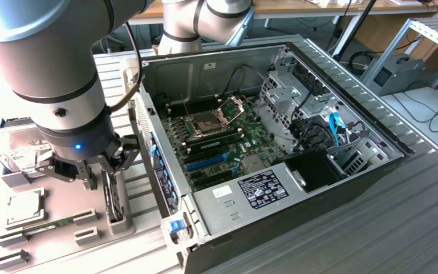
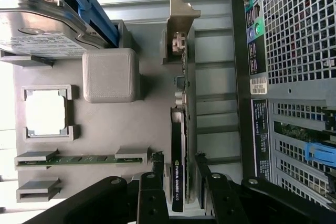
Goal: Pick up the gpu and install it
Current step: 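Pick up the gpu and move the gpu toward the slot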
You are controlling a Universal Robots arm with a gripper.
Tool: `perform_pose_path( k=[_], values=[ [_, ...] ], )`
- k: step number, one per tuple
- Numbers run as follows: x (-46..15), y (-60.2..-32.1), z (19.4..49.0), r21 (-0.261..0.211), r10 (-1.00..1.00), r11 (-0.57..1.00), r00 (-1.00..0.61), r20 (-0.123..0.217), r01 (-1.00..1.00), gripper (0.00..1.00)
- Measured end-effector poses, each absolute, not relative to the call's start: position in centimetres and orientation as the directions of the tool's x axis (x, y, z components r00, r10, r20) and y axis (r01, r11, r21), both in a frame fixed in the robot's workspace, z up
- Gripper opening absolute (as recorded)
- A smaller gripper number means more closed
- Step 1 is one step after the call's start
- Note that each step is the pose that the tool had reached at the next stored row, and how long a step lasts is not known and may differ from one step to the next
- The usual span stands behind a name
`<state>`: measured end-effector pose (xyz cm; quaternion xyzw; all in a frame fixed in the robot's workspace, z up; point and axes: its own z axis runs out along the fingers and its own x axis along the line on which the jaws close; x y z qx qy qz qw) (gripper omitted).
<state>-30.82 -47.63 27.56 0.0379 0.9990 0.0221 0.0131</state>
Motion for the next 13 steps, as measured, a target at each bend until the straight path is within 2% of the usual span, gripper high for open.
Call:
perform_pose_path(
  k=[13],
  values=[
    [-30.82, -46.64, 26.59, 0.045, 0.076, 0.996, -0.997, -0.025, 0.075, 0.36]
  ],
)
